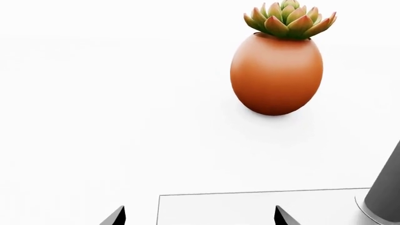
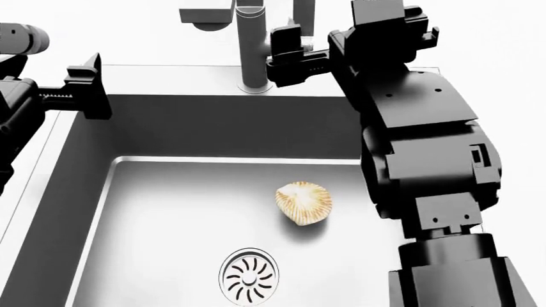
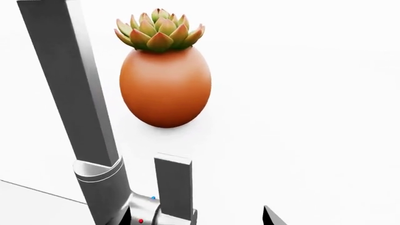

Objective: Turn on the sink faucet.

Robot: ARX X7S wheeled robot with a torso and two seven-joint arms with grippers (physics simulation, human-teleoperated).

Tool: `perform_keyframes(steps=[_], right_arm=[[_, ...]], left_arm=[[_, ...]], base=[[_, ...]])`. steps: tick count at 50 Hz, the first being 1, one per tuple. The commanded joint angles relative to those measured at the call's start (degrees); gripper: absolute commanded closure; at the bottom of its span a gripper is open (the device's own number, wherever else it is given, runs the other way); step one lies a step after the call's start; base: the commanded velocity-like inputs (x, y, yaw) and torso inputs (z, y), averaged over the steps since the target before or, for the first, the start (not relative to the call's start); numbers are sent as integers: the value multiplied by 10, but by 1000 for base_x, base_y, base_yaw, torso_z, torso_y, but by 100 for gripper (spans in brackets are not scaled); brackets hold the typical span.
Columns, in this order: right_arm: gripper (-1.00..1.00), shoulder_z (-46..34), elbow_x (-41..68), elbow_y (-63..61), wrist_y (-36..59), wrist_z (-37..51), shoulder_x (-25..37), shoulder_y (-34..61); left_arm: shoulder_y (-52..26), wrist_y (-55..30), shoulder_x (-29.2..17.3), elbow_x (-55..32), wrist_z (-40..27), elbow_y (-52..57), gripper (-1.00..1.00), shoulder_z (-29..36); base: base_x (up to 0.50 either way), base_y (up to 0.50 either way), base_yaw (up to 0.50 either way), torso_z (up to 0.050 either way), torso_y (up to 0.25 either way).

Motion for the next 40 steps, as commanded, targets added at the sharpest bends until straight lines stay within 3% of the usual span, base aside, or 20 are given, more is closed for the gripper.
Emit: perform_keyframes(steps=[1,10,22,23,35,40], right_arm=[[-100,-18,-20,187,-99,-31,-42,74],[-100,-12,-24,344,-201,-33,-65,131],[-100,19,-42,353,-214,-17,-71,124],[100,21,-42,352,-215,-16,-72,124],[100,37,-53,348,-224,5,-68,117],[100,40,-44,247,-172,27,-52,74]], left_arm=[[4,4,3,-1,0,-8,-100,1],[11,8,0,-4,3,-12,-100,0],[17,15,0,-5,5,-21,-100,-1],[17,14,-2,-6,6,-20,-100,-1],[18,18,1,-5,5,-26,-100,2],[20,18,-2,-6,4,-24,-100,0]], base=[[0,0,0,0,0],[0,0,0,0,0],[0,0,0,0,0],[0,0,0,0,0],[0,0,0,0,0],[0,0,0,0,0]])
